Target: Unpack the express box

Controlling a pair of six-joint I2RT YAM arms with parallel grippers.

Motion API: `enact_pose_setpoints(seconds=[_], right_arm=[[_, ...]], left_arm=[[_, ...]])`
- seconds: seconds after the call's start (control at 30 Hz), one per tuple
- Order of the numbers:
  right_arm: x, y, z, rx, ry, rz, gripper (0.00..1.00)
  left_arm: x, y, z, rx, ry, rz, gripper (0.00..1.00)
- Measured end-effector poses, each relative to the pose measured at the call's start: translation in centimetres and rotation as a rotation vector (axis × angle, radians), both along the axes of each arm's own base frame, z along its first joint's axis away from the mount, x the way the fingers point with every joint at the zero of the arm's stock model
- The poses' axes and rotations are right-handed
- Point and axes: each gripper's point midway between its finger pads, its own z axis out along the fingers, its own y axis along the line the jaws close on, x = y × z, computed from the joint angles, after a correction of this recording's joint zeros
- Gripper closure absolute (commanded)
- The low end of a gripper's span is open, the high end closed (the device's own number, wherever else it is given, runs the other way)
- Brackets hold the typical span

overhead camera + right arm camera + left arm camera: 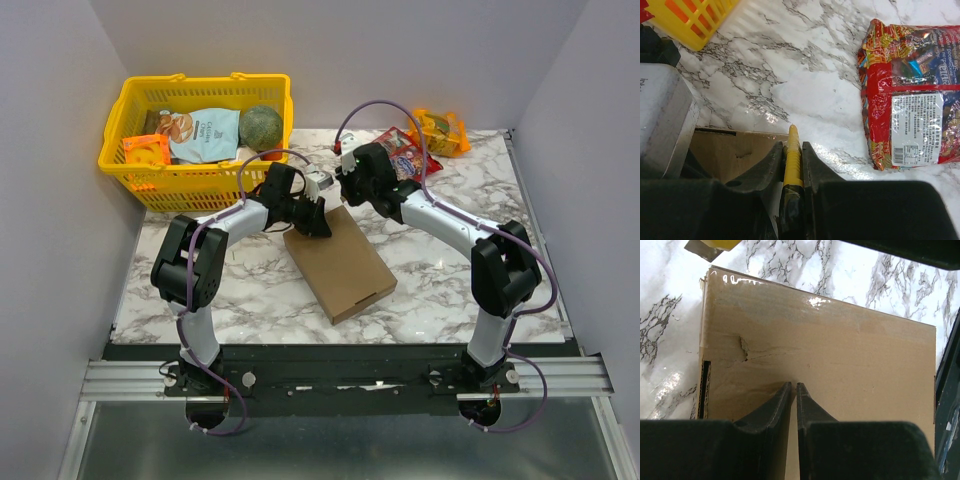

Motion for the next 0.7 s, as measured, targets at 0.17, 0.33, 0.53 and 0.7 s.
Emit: enact_pose_setpoints(seconds=[0.17,0.33,0.53,0.7], right_arm=[[-0.01,0.0,-0.02,0.0,0.0,0.0,1.0],[0.01,-0.02,-0.07,-0.004,-0.001,0.003,1.0],[-0.11,-0.09,-0.39,-0.01,0.005,0.004,1.0],[-0.31,-0.12,-0.75,-0.011,0.014,0.007,0.99]], left_arm=[[0.0,0.01,0.0,0.0,0.0,0.0,0.8],[0.0,0.01,-0.01,-0.001,0.002,0.001,0.8],[0.02,0.01,0.01,-0.001,0.003,0.002,0.8],[0.06,-0.03,-0.04,0.001,0.012,0.004,0.8]])
